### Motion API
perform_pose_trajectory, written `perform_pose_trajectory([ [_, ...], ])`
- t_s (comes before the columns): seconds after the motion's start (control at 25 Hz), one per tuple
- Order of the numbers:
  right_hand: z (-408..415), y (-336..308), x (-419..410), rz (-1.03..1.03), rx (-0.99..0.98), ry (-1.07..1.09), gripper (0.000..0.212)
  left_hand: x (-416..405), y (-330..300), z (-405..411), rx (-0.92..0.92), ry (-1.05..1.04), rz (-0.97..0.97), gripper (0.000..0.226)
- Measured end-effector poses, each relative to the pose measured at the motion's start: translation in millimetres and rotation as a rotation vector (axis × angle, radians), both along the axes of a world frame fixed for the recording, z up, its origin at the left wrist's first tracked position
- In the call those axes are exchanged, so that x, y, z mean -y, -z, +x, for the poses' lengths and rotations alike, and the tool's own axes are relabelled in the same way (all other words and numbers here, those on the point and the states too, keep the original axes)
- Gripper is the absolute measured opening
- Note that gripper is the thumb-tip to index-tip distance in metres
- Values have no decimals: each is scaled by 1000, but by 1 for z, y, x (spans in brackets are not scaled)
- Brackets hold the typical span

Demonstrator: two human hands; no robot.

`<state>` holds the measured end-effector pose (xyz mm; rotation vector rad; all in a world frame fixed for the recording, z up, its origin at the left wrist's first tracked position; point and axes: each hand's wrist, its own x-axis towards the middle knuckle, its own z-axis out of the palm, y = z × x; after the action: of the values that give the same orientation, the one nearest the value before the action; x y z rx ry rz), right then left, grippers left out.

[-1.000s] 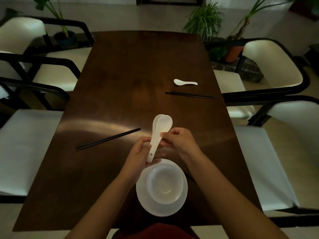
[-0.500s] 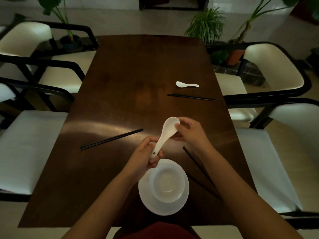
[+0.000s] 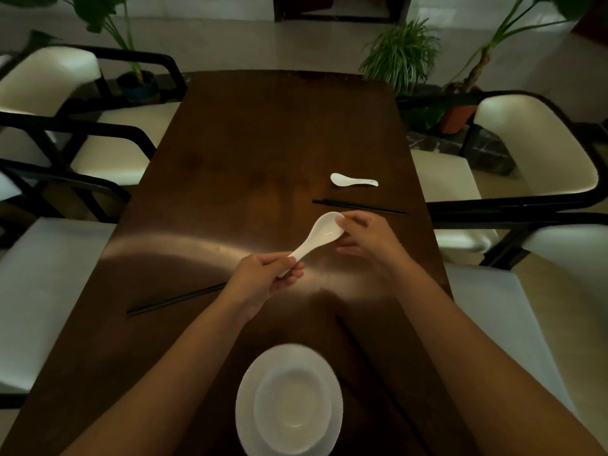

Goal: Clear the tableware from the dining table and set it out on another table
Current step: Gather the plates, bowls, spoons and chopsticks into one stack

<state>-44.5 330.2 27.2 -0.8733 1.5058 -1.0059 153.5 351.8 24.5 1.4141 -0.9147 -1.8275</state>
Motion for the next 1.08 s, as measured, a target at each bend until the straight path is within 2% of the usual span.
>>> perform_pose_trajectory([
  [0.08, -32, 10, 44, -10, -24, 48, 6, 28, 5, -15, -25, -66, 33, 17],
  [0.12, -51, 19, 69, -21, -116, 88, 9, 41, 11, -22, -38, -104, 60, 15],
  [0.2, -88, 45, 122, -52, -450, 103, 17, 64, 26, -33, -63, -179, 122, 13],
  [0.28, -117, 73, 173, -65, -756, -8, 29, 86, 47, -43, -87, -255, 176, 12],
  [0.36, -132, 99, 211, -59, -952, -168, 36, 103, 67, -50, -89, -323, 223, 11],
  [0.52, -141, 139, 256, -36, -1166, -483, 38, 118, 96, -54, -92, -382, 254, 11],
  [0.6, -139, 148, 266, -32, -1212, -543, 31, 120, 104, -56, -88, -406, 265, 12],
  [0.8, -132, 144, 259, -73, -1184, -476, 9, 116, 104, -65, -90, -427, 307, 11],
  [0.88, -127, 125, 247, -74, -1057, -310, 9, 113, 96, -67, -104, -439, 303, 12],
  [0.92, -123, 111, 236, -76, -910, -189, 9, 111, 91, -68, -113, -442, 296, 13],
  [1.0, -107, 81, 203, -59, -435, 23, 7, 107, 79, -70, -131, -436, 286, 15],
  [1.08, -83, 56, 155, 6, -18, 55, 7, 99, 64, -73, -154, -399, 260, 15],
])
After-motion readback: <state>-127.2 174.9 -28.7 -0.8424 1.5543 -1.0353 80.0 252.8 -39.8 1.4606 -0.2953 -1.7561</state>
